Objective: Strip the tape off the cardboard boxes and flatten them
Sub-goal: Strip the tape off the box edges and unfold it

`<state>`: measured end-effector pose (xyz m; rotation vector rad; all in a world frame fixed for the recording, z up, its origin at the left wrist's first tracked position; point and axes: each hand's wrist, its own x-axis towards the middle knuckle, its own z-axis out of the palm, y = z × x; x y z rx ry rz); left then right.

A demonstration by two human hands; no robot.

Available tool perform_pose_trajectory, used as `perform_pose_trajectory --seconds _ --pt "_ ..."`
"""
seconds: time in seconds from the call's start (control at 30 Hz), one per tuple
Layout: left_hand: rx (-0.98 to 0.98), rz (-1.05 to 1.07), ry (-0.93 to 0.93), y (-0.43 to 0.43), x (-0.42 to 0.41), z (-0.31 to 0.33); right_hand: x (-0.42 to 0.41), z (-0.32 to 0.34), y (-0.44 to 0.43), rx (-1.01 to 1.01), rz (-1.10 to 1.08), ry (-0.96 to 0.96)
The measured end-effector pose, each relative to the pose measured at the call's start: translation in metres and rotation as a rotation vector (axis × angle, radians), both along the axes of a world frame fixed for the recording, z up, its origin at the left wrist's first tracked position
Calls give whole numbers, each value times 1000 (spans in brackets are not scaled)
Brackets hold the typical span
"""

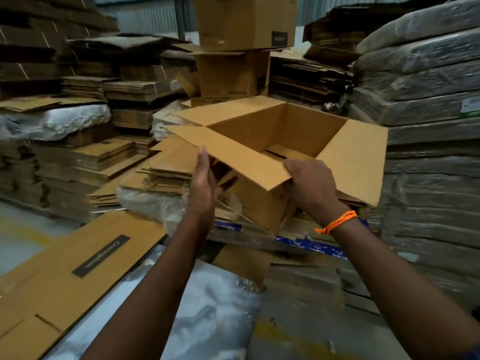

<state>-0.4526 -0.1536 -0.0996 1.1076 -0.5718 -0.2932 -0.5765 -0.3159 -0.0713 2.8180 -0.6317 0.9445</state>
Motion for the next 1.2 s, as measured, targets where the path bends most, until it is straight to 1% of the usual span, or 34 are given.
perform_pose_trajectory --seconds 0.07,0.13,0.23,0.3,0.37,0.43,0.5,0.57,0.63,0.7,0.73,0.77,0.83,0.87,0.93,1.0,1.07,1.13,1.2 --pt "70 46 -89 23 -7 -16 -10 1 20 29 49 -156" --pt "133 177 -105 40 -15 -36 -17 3 40 61 57 -210" --pt "143 248 -4 62 -29 -59 -30 -4 69 105 63 -220" --pt "259 292 98 76 -35 -78 -44 -12 87 156 78 -205" --pt "388 263 204 87 -42 -99 -60 -21 106 193 90 -205" --pt "434 178 296 99 -57 -111 -75 -28 129 208 125 -276" --pt "408 105 326 112 -76 -115 -87 -35 151 212 182 -361" --pt "301 105 309 128 -92 -119 -95 -44 176 234 260 -435" --pt "181 207 292 149 -101 -124 -102 -53 203 285 326 -474" --pt "88 351 294 172 -103 -122 -106 -66 225 317 350 -517" --pt "41 414 293 183 -103 -116 -109 -71 236 366 355 -550" --pt "10 470 268 195 -103 -108 -109 -75 247 454 362 -594" --pt "-51 564 147 221 -100 -97 -109 -78 271 742 415 -754" --pt "-52 587 87 234 -96 -92 -106 -79 282 892 418 -864" --pt "17 582 -11 251 -88 -84 -97 -88 297 1156 362 -1089" --pt "155 519 -147 282 -75 -88 -81 -112 324 1311 237 -1225" --pt "290 425 -265 305 -69 -100 -66 -135 345 1424 92 -1274" --pt "408 339 -375 330 -63 -115 -58 -158 371 1438 -87 -1363" --pt "499 248 -546 352 -60 -133 -59 -176 395 1531 -171 -1410"
